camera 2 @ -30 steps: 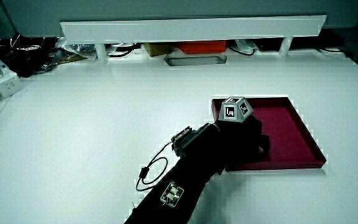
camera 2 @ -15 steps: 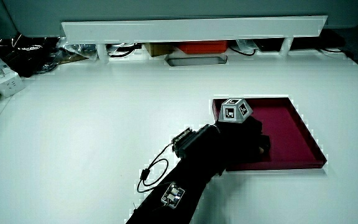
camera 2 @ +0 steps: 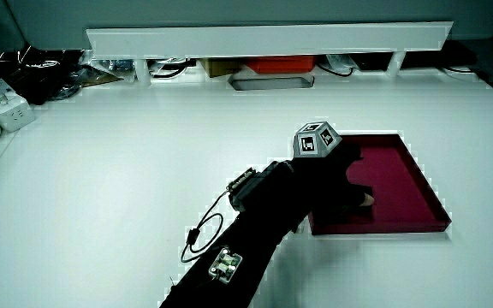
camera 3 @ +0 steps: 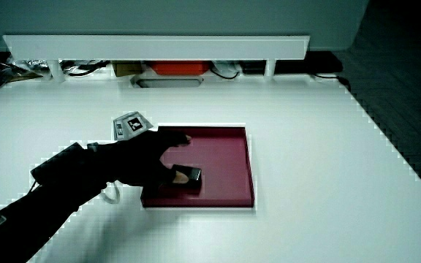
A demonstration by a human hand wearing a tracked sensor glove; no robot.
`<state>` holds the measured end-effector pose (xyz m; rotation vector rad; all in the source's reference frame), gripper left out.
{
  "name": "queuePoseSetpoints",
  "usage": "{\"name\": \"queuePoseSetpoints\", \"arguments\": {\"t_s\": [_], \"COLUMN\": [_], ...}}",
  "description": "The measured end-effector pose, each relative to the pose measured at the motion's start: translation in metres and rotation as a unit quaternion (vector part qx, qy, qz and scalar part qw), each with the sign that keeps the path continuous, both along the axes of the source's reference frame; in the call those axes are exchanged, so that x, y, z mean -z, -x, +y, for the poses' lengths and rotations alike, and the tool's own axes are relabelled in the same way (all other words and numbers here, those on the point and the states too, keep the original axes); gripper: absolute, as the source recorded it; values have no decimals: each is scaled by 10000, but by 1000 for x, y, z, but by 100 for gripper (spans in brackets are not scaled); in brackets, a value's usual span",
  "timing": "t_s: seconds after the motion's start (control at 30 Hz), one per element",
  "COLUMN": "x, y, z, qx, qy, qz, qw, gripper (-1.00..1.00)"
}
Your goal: Place charger into plate
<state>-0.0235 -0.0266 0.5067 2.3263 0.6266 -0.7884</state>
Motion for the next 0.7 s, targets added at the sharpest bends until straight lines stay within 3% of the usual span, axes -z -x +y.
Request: {"name": "queuePoseSetpoints", "arguments": {"t_s": [0.03, 0.07, 0.17, 0.2, 0.3, 0.37, 0.4, 0.5, 0.53, 0.57, 0.63, 0.7], "x": [2, 7, 9, 9, 23, 23, 32, 52, 53, 67, 69, 86], "y": [3, 6, 17, 21, 36, 46, 50, 63, 68, 71, 79, 84], "z": [-2, -4, -13, -16, -27, -35, -38, -43, -46, -46, -52, -53], "qx": [-47, -2, -111, -160, -94, -209, -156, 119, 8, 165, -19, 216], "qy": [-105, 35, -147, -307, -389, -456, -493, 1, -74, -65, -446, -237], "qz": [83, 149, 420, 418, 365, 783, 655, 488, 613, 294, 513, 316], "qw": [9999, 9999, 9989, 9985, 9985, 9957, 9965, 9987, 9981, 9994, 9977, 9990], "gripper": [-94, -100, -100, -100, -100, -100, -100, -100, -100, -100, -100, -100]}}
